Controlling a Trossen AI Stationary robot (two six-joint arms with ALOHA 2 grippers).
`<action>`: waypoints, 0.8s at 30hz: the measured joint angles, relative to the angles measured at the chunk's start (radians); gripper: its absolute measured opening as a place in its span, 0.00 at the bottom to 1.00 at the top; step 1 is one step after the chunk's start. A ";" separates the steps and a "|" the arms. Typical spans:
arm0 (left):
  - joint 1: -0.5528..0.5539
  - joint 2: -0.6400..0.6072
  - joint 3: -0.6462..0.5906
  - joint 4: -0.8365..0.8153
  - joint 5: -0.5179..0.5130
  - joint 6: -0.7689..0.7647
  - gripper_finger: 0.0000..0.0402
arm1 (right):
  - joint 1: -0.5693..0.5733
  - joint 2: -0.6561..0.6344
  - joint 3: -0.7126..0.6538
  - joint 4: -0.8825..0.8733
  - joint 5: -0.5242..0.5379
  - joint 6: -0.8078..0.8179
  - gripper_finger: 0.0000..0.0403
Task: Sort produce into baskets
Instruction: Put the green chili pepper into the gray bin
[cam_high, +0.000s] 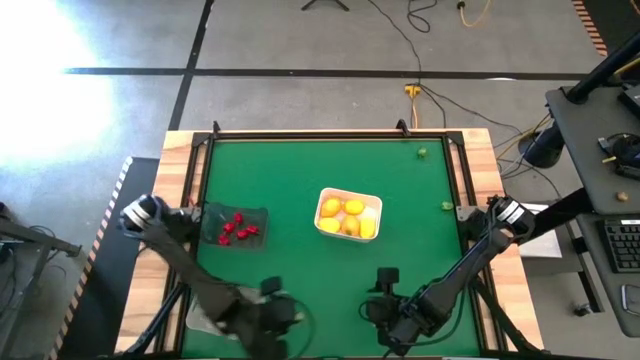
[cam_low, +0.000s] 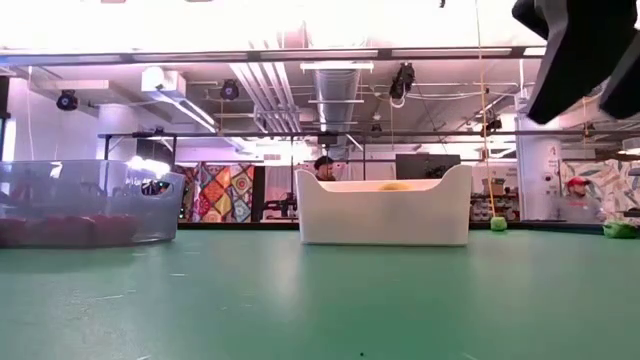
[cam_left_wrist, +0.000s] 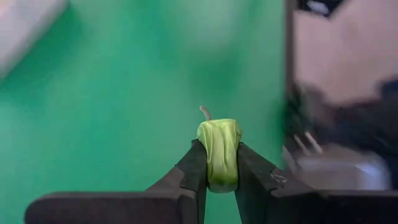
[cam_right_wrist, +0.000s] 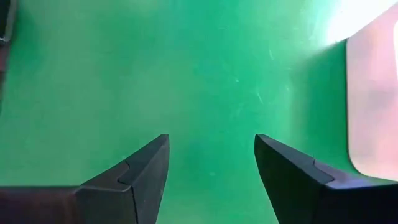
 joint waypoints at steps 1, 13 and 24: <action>-0.027 -0.032 0.000 -0.053 0.020 -0.056 0.10 | 0.000 0.000 -0.008 0.003 0.007 0.000 0.56; -0.266 -0.113 -0.127 -0.454 0.188 -0.801 0.13 | -0.005 0.000 -0.050 0.057 0.054 0.025 0.56; -0.238 -0.111 -0.428 -0.128 0.211 -0.956 0.32 | -0.004 0.000 -0.050 0.045 0.023 0.055 0.56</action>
